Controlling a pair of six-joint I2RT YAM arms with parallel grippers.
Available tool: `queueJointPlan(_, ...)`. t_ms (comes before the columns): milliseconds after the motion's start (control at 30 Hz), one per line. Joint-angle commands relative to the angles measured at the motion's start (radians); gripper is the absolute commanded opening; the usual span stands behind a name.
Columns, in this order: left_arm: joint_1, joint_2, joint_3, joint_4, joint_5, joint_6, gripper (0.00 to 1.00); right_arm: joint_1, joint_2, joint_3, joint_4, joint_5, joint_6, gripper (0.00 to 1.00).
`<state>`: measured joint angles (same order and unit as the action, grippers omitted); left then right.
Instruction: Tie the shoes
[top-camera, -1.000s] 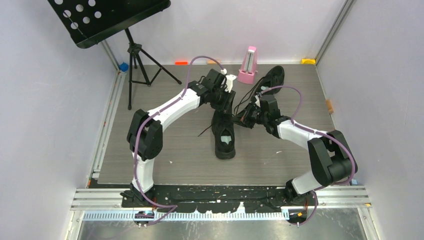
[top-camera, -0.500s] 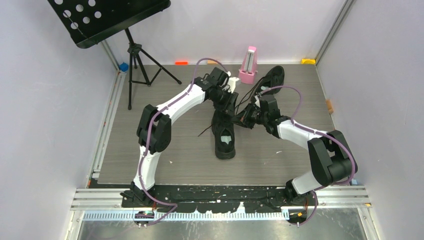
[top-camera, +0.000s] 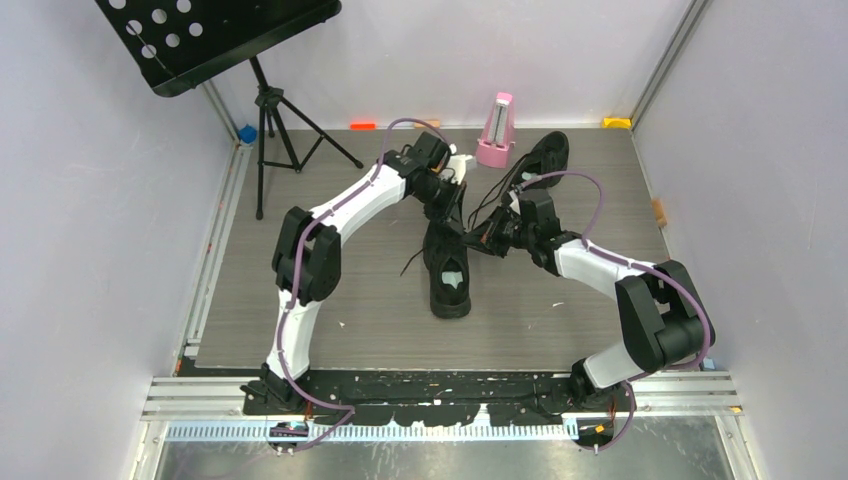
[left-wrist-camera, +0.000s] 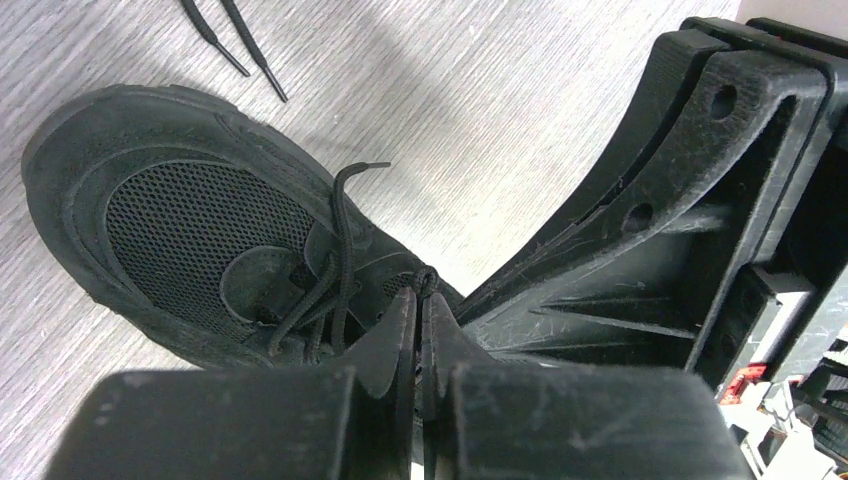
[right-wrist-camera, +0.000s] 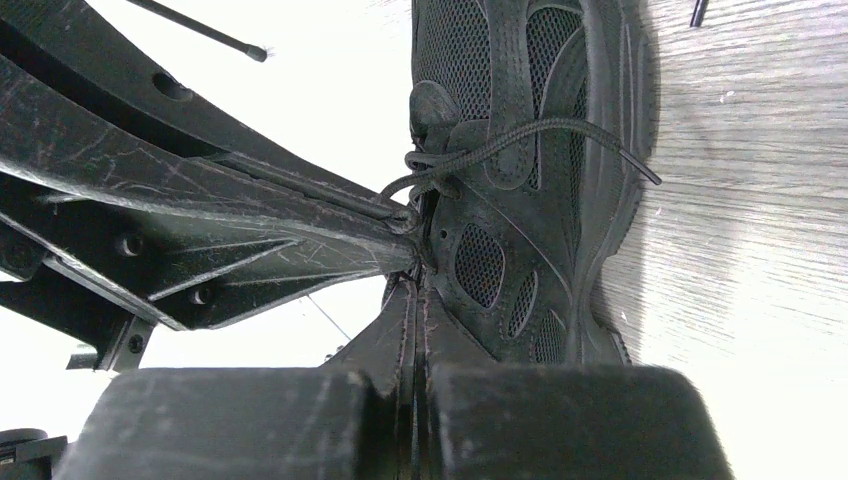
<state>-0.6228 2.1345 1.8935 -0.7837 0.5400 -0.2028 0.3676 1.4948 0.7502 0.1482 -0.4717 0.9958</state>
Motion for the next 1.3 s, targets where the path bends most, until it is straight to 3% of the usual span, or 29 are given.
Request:
queueJointPlan(0, 0.013, -0.055, -0.009, 0.007, 0.045, -0.005, 0.0, 0.005, -0.007, 0.045, 0.009, 0.003, -0.027, 0.0)
queueJointPlan(400, 0.075, -0.284, -0.338, 0.327, 0.1, -0.142, 0.0, 0.005, -0.04, 0.068, -0.141, 0.053, -0.13, 0.0)
queueJointPlan(1000, 0.11, -0.364, -0.55, 0.471, 0.137, -0.204, 0.0, 0.005, -0.07, 0.117, -0.375, 0.143, -0.306, 0.0)
queueJointPlan(1267, 0.179, -0.401, -0.65, 0.593, 0.123, -0.299, 0.0, 0.005, -0.064, 0.124, -0.442, 0.205, -0.368, 0.0)
